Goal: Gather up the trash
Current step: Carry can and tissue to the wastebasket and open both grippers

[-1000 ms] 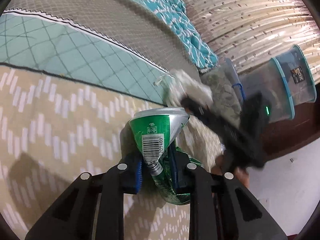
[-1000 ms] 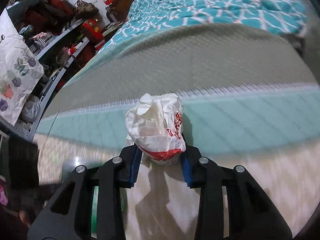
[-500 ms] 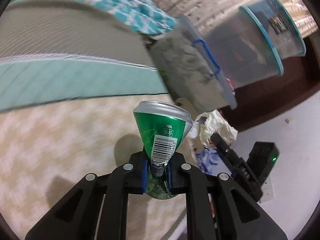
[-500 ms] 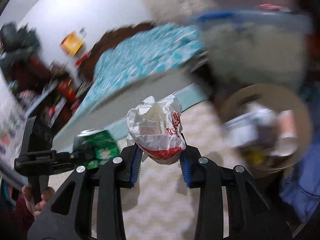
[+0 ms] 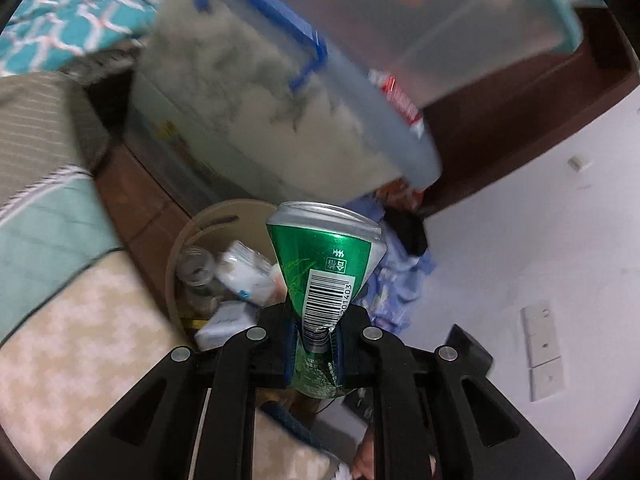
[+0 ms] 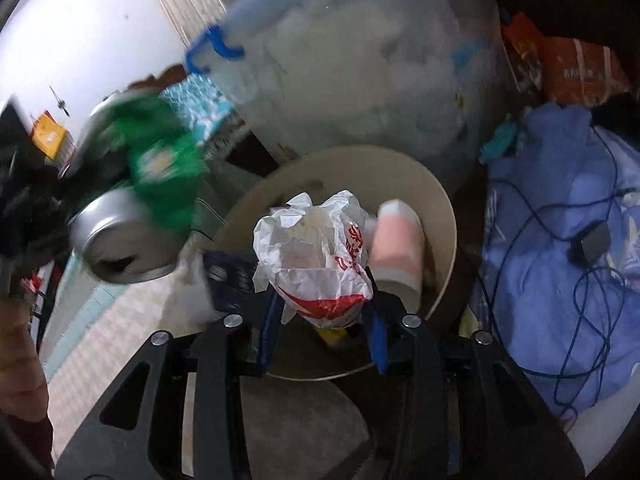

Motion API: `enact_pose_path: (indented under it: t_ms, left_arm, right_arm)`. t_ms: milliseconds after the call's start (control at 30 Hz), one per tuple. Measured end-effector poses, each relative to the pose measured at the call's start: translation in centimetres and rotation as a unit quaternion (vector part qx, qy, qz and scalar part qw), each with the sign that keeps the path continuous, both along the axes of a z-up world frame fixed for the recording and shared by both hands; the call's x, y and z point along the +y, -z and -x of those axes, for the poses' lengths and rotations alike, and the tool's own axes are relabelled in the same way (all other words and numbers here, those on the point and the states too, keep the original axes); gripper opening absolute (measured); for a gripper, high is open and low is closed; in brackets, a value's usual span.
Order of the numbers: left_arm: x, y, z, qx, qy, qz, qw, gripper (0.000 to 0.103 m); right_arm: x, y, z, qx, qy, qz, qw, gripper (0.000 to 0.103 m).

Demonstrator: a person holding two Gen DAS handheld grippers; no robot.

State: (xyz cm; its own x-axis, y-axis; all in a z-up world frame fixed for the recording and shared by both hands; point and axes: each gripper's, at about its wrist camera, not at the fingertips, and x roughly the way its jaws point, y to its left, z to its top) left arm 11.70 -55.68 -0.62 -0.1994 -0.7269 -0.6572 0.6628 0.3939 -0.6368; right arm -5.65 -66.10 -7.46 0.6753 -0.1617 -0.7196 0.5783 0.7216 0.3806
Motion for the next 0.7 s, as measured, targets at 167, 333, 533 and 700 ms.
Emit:
enact_pose_path:
  t_ms: [167,333,533,700]
  left_arm:
    - [-3.6,3.3,0.5,-0.026,0.002,-0.058,0.998,0.052]
    - [-1.9,2.3,0.0,-0.023,-0.004,-0.043,0.9988,0.06]
    - [2.0,-0.5,-0.4,-0.023,-0.016,-0.01,0.9996,0.063]
    - [7.7,-2.4,1.6,-0.077,-0.025,-0.002,0.9967,0.071]
  right_arm:
    - [0.8,-0.1,-1.0,0.012,-0.015,0.034,0.999,0.079]
    - [1.8,-0.5,0.4,-0.008,-0.013,0.039,0.999,0.08]
    - [3.2,-2.3,3.2,-0.047,0.009,0.036,0.998,0.08]
    - [6.1,-3.9,5.3,-0.083,0.018,0.024,0.996,0.08]
